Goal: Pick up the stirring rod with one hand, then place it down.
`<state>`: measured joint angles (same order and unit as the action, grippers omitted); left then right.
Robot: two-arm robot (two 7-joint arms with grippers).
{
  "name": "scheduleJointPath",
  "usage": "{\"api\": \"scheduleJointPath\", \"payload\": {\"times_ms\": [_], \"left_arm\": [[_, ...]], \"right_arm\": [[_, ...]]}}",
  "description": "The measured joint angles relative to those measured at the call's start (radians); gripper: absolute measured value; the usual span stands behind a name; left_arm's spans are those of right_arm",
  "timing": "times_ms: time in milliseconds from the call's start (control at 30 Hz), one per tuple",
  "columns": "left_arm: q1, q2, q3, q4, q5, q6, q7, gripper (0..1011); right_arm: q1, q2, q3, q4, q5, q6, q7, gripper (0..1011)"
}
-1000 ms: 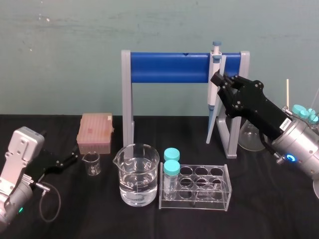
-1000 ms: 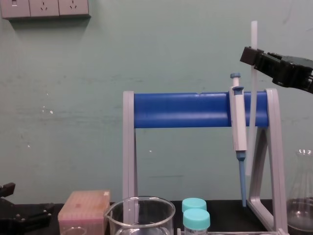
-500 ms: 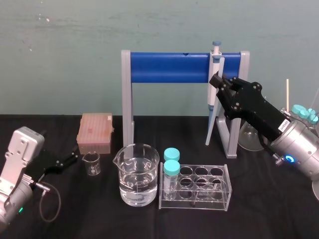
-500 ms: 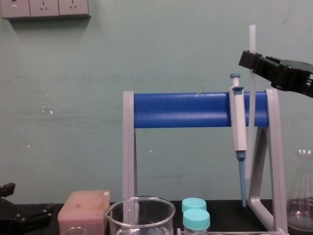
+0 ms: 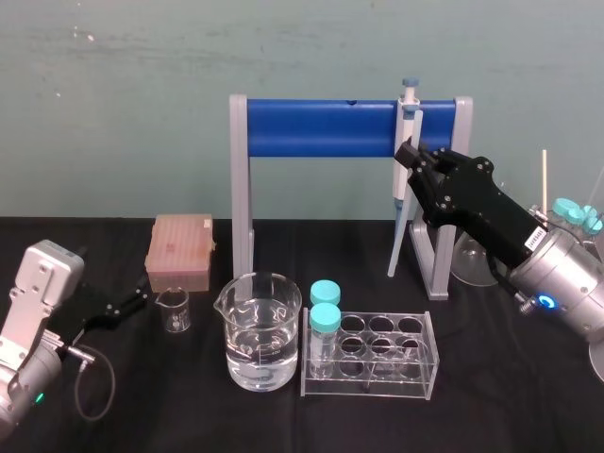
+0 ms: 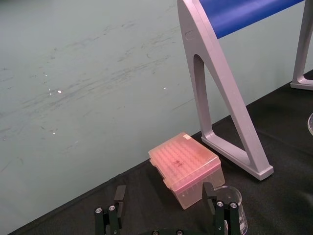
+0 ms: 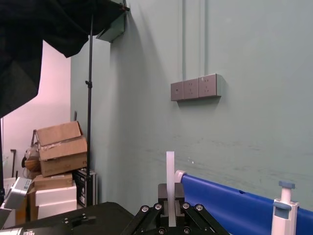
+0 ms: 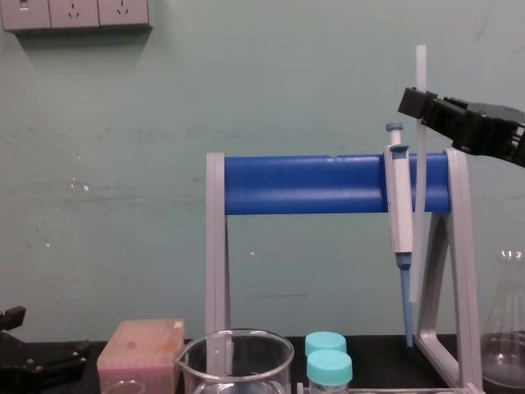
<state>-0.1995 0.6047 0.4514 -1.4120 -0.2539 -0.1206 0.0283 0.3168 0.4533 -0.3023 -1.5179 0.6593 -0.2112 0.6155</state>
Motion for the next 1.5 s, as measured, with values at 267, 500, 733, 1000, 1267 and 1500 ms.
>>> {"api": "scheduleJointPath", "payload": {"times_ms": [267, 500, 733, 1000, 1267, 1500], "left_arm": [[0.0, 0.0, 0.0, 0.0, 0.0, 0.0, 0.0, 1000], [0.0, 0.0, 0.0, 0.0, 0.0, 0.0, 0.0, 1000], [0.0, 0.0, 0.0, 0.0, 0.0, 0.0, 0.0, 1000], [0.0, 0.0, 0.0, 0.0, 0.0, 0.0, 0.0, 1000], [0.0, 0.0, 0.0, 0.0, 0.0, 0.0, 0.0, 1000], [0.0, 0.0, 0.0, 0.0, 0.0, 0.0, 0.0, 1000]], "right_arm": [[-0.01, 0.007, -0.013, 0.02, 0.007, 0.007, 0.02, 69], [-0.036, 0.018, -0.034, 0.028, 0.01, 0.031, 0.029, 69], [-0.041, 0.02, -0.049, 0.041, -0.001, 0.024, 0.034, 69], [-0.033, 0.014, -0.066, 0.082, -0.048, -0.002, 0.033, 69], [-0.024, -0.003, -0.076, 0.12, -0.063, 0.004, 0.028, 69], [-0.018, -0.016, -0.083, 0.152, -0.071, 0.011, 0.026, 69]]}}
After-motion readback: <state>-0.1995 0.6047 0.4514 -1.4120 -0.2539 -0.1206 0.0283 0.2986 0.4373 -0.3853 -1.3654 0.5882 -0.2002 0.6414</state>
